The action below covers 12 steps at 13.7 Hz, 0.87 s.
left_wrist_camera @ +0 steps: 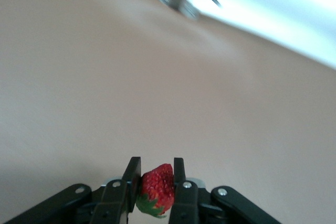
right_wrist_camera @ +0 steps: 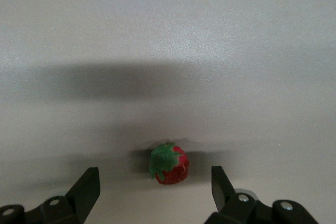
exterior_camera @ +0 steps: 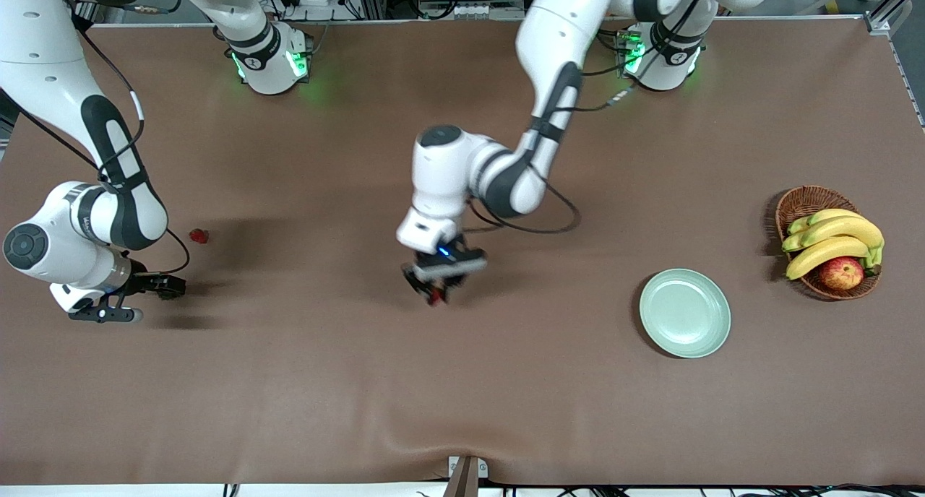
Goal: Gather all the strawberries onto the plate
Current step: 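Carry the strawberry over the green plate with the left gripper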
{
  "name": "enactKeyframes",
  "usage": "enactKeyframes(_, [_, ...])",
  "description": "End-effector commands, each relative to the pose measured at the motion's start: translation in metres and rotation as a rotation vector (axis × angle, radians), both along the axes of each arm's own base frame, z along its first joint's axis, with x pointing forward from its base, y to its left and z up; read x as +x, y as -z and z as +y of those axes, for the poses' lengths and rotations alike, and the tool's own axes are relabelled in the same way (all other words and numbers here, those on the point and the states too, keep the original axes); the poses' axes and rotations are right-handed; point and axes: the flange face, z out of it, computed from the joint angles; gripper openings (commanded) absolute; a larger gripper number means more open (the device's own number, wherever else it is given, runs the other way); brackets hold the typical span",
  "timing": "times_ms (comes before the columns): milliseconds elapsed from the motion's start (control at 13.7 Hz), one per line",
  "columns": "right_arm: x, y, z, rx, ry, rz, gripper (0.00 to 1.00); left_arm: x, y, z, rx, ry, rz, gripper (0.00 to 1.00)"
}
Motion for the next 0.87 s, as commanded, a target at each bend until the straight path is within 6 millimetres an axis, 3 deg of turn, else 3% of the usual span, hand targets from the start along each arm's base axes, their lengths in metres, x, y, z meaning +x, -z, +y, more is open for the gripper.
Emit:
enactKeyframes(0, [0.006, 0.005, -0.01, -0.006, -0.021, -0.003, 0.91, 0.052, -0.025, 0.075, -0.039, -0.187, 0.038, 0.0])
enactKeyframes(218, [0.004, 0.01, -0.012, -0.004, -0.018, 0.003, 0.86, 0.105, -0.033, 0.166, -0.08, -0.419, 0.053, 0.0])
enactKeyframes(364, [0.004, 0.01, -0.012, -0.004, -0.018, 0.003, 0.8, 0.127, -0.041, 0.221, -0.067, -0.52, 0.082, 0.0])
enactKeyframes(655, [0.004, 0.01, -0.013, -0.003, -0.015, 0.004, 0.62, 0.145, -0.041, 0.299, -0.04, -0.676, 0.18, 0.0])
enactKeyframes(801, [0.005, 0.009, -0.013, -0.003, -0.022, 0.001, 0.54, 0.143, -0.02, 0.338, -0.004, -0.741, 0.25, 0.0])
